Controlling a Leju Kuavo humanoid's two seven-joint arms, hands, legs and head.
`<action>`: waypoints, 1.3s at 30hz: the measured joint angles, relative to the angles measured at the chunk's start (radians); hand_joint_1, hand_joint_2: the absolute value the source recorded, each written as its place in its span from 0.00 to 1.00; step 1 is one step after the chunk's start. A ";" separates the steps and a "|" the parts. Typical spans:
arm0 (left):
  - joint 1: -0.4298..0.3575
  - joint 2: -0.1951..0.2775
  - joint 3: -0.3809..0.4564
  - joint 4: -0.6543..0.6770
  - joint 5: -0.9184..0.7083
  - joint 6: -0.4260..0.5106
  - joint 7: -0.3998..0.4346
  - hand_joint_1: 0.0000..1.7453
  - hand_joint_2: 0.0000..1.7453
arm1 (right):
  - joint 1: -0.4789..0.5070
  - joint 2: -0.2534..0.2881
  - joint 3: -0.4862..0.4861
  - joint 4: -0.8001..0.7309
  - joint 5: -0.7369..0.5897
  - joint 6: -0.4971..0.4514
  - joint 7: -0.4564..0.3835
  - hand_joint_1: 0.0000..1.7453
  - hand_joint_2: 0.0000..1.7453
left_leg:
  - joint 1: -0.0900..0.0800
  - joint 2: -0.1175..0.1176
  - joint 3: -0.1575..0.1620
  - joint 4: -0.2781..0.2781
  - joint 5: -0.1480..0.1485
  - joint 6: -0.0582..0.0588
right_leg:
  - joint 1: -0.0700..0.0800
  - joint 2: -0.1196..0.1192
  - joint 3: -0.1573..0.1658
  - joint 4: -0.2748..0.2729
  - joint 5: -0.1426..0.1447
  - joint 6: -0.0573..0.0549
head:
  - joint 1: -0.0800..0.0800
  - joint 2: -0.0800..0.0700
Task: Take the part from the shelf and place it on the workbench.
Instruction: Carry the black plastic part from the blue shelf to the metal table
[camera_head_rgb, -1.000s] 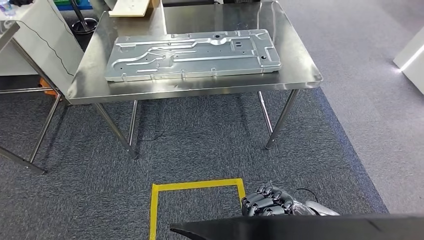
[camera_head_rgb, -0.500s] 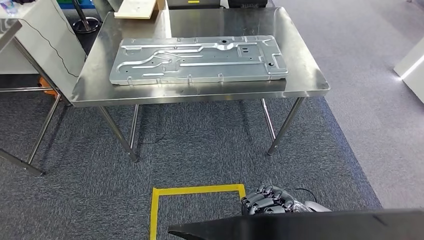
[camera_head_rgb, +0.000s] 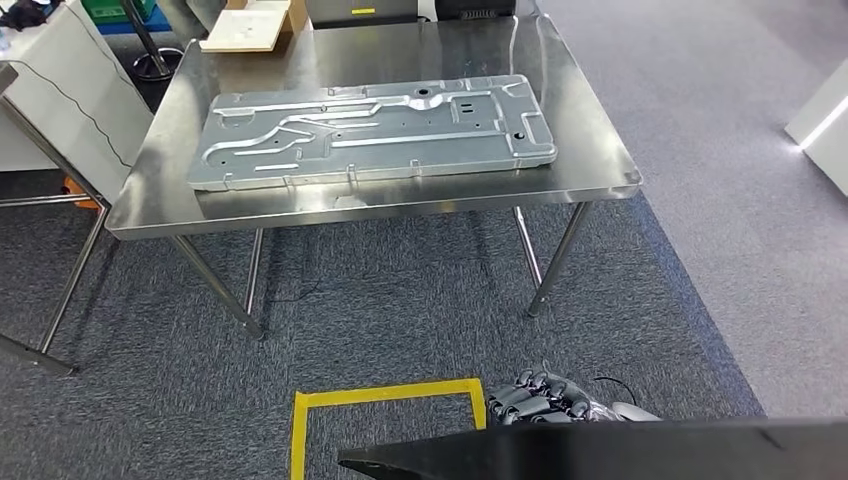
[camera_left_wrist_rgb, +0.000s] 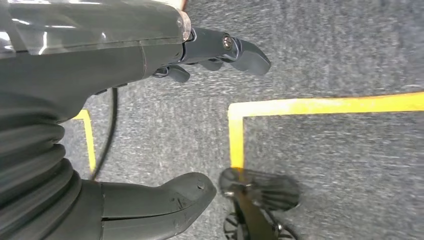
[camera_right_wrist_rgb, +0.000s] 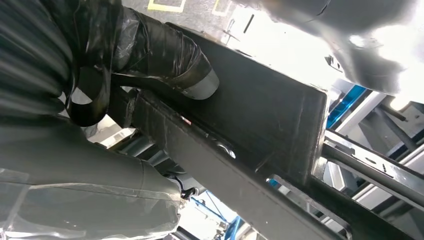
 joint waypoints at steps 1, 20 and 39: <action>0.000 0.001 0.000 0.000 -0.001 -0.001 0.000 0.00 1.00 | 0.000 0.000 0.000 0.000 0.000 0.000 0.000 0.99 1.00 | -0.006 0.000 0.017 -0.055 0.019 0.010 | -0.001 0.001 0.007 -0.002 -0.004 0.003 | 0.000 0.000; -0.012 -0.006 0.014 0.000 -0.009 -0.002 -0.010 0.00 1.00 | 0.034 -0.011 -0.026 0.001 0.062 -0.018 -0.004 0.99 1.00 | 0.004 -0.034 0.131 -0.127 -0.016 -0.009 | -0.023 0.026 -0.079 0.016 0.048 0.040 | 0.000 0.000; -0.005 -0.007 0.025 0.000 -0.022 -0.007 -0.018 0.00 1.00 | 0.037 -0.014 -0.032 -0.006 0.052 -0.026 -0.009 0.99 1.00 | 0.005 -0.011 0.037 -0.110 0.049 0.025 | -0.010 -0.007 -0.016 0.088 -0.078 0.048 | -0.001 0.000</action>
